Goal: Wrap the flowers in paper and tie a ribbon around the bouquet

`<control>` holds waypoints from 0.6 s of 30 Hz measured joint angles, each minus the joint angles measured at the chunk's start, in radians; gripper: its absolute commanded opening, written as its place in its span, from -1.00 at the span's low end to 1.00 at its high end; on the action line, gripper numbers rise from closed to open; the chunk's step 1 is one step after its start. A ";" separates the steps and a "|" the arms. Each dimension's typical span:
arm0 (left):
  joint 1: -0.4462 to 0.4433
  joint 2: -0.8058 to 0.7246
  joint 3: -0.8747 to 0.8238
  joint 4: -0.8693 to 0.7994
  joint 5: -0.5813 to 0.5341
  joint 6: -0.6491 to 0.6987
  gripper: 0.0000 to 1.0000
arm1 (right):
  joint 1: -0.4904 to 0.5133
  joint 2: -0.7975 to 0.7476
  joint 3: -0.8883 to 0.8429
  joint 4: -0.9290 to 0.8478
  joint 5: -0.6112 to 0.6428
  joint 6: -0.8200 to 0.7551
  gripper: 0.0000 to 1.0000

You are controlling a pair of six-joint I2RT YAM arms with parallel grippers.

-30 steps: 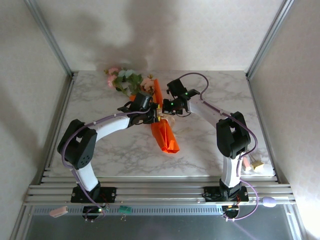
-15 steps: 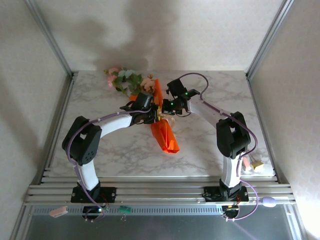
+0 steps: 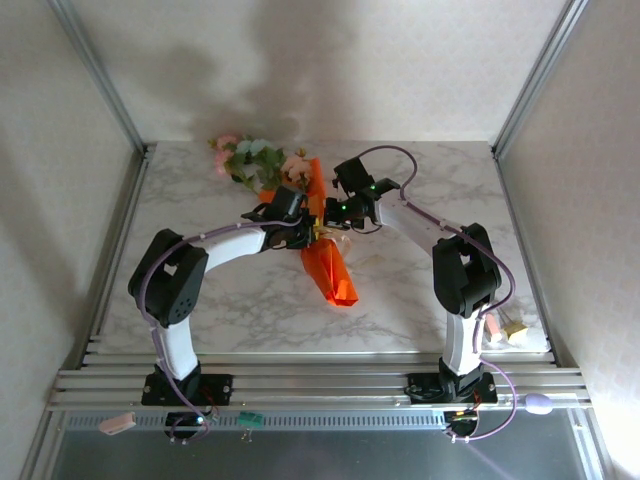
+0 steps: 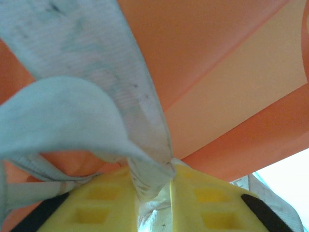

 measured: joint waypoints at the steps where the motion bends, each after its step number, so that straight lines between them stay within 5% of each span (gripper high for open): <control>1: 0.001 0.000 -0.001 0.003 0.000 0.000 -0.84 | 0.000 0.000 0.000 0.000 0.000 0.000 -1.00; 3: 0.001 0.000 -0.002 0.017 0.000 0.000 -1.00 | 0.000 0.000 0.000 0.000 0.000 0.000 -1.00; 18: 0.028 -0.105 -0.106 0.090 -0.009 0.023 -1.00 | -0.009 -0.112 -0.100 0.076 0.034 -0.001 -1.00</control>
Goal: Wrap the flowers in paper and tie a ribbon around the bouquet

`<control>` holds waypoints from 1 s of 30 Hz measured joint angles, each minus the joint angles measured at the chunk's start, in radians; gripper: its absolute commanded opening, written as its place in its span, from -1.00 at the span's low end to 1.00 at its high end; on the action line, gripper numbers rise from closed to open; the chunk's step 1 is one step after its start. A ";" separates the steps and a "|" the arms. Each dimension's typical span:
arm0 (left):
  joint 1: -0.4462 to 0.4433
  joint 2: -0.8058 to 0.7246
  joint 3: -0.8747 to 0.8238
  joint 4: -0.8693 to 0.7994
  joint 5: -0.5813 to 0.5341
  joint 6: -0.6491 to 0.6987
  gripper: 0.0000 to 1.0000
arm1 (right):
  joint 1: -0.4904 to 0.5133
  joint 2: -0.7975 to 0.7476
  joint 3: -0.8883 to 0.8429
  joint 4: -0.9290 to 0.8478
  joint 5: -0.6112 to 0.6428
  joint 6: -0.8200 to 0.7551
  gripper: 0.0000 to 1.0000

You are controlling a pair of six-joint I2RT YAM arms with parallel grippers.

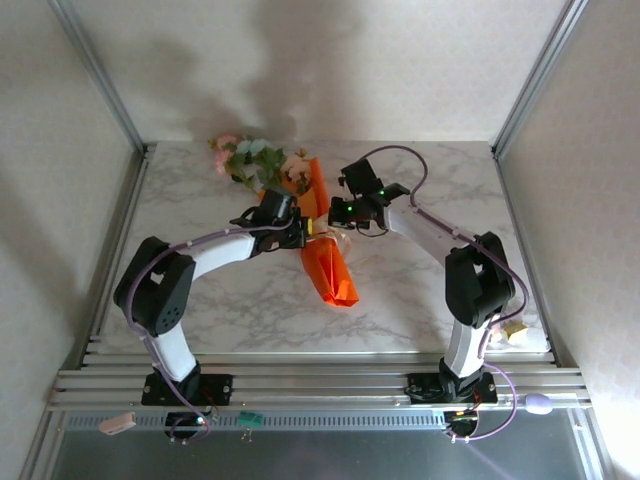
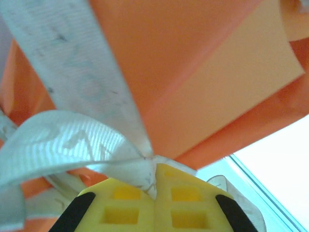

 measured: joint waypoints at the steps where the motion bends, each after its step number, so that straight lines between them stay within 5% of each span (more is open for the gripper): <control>1: 0.002 -0.009 -0.002 0.007 0.000 0.000 -1.00 | -0.003 -0.007 -0.003 0.008 0.000 0.000 -1.00; 4: 0.005 -0.024 -0.003 0.026 0.002 0.000 -1.00 | -0.008 -0.013 -0.015 0.032 -0.001 0.003 -1.00; 11: 0.006 -0.023 0.000 0.021 0.032 0.018 -0.23 | -0.009 -0.013 -0.023 0.037 -0.004 0.008 -1.00; 30: 0.005 0.073 0.122 -0.141 0.050 0.102 -0.13 | -0.009 -0.002 -0.023 0.045 -0.010 0.014 -1.00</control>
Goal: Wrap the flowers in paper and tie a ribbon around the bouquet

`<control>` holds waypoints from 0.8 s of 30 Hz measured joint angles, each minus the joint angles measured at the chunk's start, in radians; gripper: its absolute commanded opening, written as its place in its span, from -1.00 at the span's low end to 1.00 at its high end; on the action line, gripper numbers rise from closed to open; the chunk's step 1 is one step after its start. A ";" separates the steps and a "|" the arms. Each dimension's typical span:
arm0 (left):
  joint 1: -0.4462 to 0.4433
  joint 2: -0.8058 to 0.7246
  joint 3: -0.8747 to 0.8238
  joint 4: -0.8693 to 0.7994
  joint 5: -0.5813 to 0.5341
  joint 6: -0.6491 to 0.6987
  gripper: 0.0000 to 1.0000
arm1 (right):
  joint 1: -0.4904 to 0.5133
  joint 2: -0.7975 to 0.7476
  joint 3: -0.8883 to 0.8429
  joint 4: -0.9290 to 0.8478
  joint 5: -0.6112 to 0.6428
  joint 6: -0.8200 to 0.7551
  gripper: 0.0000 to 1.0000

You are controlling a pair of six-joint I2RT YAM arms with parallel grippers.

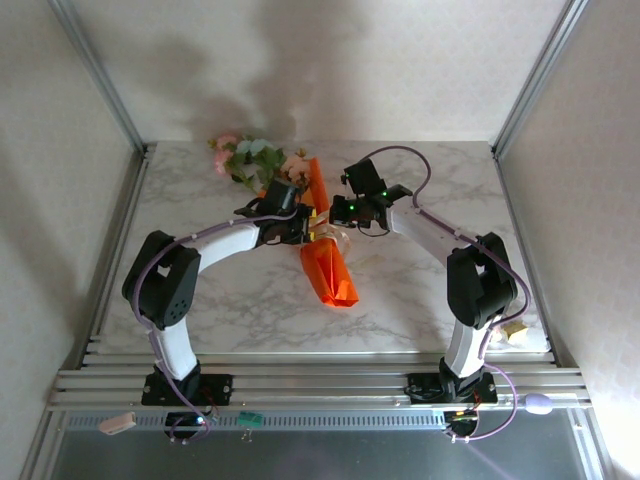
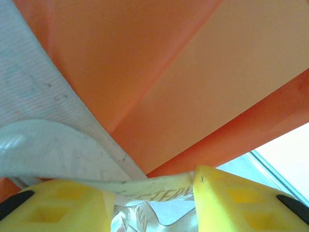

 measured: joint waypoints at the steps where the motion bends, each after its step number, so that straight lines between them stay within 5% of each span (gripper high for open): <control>1: 0.000 0.000 0.000 -0.005 0.000 0.000 -0.13 | 0.000 0.000 0.000 0.000 0.000 0.000 -1.00; 24: -0.002 -0.071 -0.022 -0.070 -0.003 -0.043 -0.11 | 0.000 0.003 -0.001 0.011 0.000 0.004 -1.00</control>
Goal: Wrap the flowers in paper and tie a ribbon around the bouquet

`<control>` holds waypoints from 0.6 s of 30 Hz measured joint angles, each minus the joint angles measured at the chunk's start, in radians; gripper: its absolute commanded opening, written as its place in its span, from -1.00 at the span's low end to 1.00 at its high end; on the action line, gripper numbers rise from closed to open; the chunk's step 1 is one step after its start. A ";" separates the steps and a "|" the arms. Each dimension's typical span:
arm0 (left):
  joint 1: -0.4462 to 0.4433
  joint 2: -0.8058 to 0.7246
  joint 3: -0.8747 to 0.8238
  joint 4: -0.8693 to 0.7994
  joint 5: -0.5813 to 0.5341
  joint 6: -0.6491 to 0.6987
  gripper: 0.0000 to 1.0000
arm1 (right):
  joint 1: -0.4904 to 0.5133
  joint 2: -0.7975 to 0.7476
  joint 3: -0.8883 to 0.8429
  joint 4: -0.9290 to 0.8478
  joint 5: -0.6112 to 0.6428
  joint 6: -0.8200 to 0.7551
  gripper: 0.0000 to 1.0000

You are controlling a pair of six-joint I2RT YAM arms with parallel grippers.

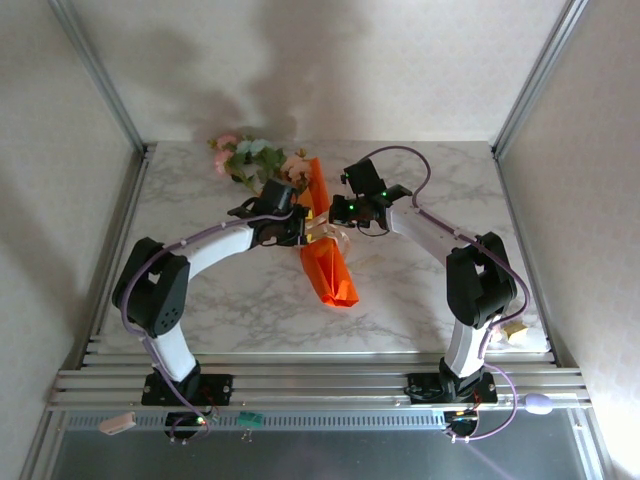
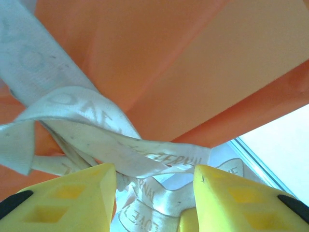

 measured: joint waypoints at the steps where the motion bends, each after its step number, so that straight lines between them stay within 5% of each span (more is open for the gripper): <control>1: 0.000 0.000 -0.006 0.000 0.000 -0.004 -0.11 | 0.000 0.000 -0.003 0.003 0.000 0.000 -1.00; 18: -0.008 0.055 -0.004 -0.003 0.003 -0.007 -0.25 | 0.000 -0.151 -0.163 0.003 0.003 0.023 -1.00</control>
